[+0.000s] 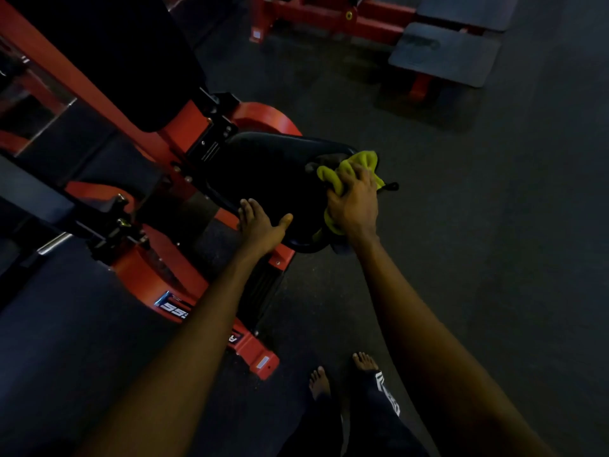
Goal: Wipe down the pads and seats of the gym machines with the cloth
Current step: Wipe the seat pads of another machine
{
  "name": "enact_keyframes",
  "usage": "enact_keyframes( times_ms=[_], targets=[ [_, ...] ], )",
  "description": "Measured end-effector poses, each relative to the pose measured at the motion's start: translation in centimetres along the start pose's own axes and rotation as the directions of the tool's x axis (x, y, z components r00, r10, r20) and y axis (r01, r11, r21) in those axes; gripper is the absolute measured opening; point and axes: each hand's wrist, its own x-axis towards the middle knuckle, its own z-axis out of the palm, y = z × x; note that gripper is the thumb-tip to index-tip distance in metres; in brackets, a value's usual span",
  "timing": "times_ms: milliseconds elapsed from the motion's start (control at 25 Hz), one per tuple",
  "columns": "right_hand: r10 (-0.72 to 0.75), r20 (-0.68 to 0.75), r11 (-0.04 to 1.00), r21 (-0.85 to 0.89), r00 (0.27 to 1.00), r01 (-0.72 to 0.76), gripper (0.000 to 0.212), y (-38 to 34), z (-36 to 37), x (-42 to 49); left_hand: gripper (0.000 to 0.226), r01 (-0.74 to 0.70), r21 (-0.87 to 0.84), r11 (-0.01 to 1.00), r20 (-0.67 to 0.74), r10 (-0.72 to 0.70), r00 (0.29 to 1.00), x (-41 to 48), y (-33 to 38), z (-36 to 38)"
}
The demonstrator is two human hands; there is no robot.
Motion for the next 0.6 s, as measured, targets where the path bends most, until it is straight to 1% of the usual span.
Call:
enact_keyframes(
  times_ms=[80,160,280,360,480,600],
  targets=[
    [0.057,-0.011,0.998,0.034,0.998,-0.057,0.042,-0.2,-0.4,1.3,0.106,0.017,0.031,0.999,-0.016,-0.017,1.000,-0.3,0.2,0.1],
    [0.055,0.003,0.998,0.031,0.998,-0.055,0.045,-0.1,-0.3,-0.3,0.109,0.054,0.028,0.998,-0.030,-0.053,0.998,-0.4,0.7,0.2],
    [0.058,0.011,0.989,0.132,0.998,-0.059,0.040,0.6,0.2,-3.1,0.116,0.147,0.030,0.989,-0.044,-0.145,0.988,0.1,2.3,0.3],
    [0.080,-0.018,0.981,0.178,0.997,-0.075,0.033,0.9,0.1,-1.3,0.124,0.218,0.037,0.975,-0.035,-0.217,0.976,0.8,3.4,0.2],
    [0.133,-0.038,0.954,0.275,0.990,-0.117,0.023,1.5,-1.2,3.7,0.134,0.327,0.038,0.944,-0.022,-0.326,0.945,1.6,5.0,0.0],
    [0.194,0.043,0.928,0.317,0.980,-0.197,0.026,2.1,-2.1,4.7,0.139,0.380,-0.017,0.925,-0.065,-0.380,0.923,2.4,6.1,0.1]
  ],
)
